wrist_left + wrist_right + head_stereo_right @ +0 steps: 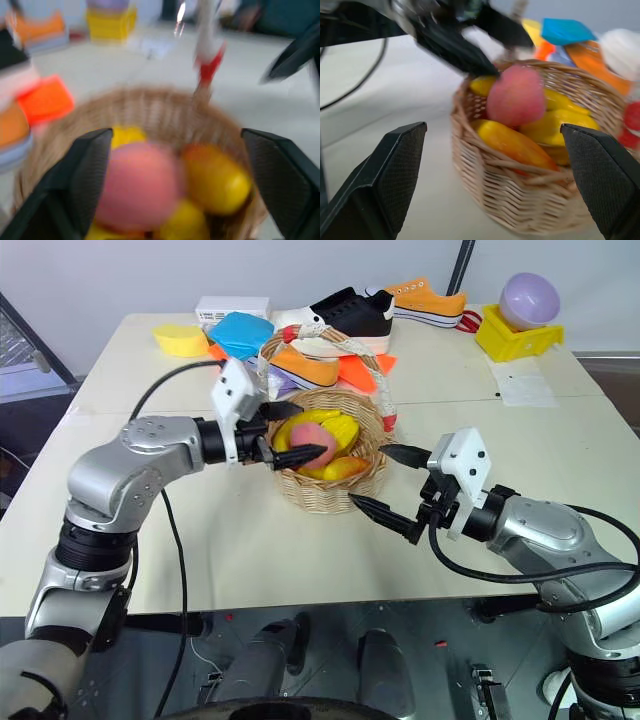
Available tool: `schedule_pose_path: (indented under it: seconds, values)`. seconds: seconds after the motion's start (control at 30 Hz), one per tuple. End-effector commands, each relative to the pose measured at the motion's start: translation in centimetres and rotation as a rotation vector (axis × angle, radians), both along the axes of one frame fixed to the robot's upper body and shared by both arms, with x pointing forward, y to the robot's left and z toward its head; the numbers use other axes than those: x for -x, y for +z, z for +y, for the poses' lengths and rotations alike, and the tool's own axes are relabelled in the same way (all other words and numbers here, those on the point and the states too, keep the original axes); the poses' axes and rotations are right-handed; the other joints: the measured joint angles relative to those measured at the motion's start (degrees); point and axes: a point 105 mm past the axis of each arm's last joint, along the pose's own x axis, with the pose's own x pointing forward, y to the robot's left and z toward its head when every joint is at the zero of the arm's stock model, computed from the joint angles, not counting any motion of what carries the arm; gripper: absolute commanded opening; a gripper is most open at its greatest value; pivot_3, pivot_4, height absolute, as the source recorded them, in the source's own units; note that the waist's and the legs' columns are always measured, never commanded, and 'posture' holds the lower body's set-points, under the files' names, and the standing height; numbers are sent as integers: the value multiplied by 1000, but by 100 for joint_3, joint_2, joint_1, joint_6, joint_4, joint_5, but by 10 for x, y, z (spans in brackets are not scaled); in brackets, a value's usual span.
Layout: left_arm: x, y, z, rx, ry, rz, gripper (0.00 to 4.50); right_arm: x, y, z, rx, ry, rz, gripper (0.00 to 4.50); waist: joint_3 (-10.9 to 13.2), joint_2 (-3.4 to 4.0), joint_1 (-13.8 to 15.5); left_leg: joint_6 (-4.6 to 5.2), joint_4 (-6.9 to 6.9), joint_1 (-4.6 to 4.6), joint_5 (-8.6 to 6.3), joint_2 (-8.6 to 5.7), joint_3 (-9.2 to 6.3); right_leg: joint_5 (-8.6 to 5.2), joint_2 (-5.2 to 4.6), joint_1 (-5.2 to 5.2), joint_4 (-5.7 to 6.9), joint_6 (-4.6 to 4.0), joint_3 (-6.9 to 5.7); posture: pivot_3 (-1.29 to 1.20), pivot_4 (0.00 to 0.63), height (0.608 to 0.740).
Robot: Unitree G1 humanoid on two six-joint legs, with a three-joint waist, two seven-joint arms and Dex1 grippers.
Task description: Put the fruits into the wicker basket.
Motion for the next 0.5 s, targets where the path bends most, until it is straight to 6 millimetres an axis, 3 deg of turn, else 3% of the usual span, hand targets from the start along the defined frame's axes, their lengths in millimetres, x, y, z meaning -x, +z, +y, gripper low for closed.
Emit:
schedule_pose_path:
  seconds: [0.03,0.17,0.33,0.43,0.5]
  values:
    - [16,12,21,120,-67,-30,4435,-20,6,-9,-1,-110,-70,4500,-1,2,-34,0,0,2,0,1,0,0,2,0,1,-1,1,0,150,740]
    - [29,-5,29,66,-93,-44,4435,-43,11,-11,-44,-165,-95,4500,1,5,-29,-1,0,4,2,2,-1,1,4,0,7,-2,1,0,150,740]
    - [39,-12,23,67,-124,-34,4435,-73,18,-10,-109,-224,-118,4500,1,3,33,-4,2,4,0,-2,-1,1,4,-1,5,-1,1,0,150,740]
    - [40,-13,21,59,-116,-45,4500,-79,21,-5,-158,-202,-103,3677,1,3,39,-9,1,3,-3,-4,-2,1,7,-3,5,-1,0,0,150,740]
    - [41,-13,20,55,-115,-47,4500,-79,22,-3,-178,-189,-98,2720,1,3,37,-3,-1,3,2,-4,-2,2,10,-1,7,0,1,0,150,740]
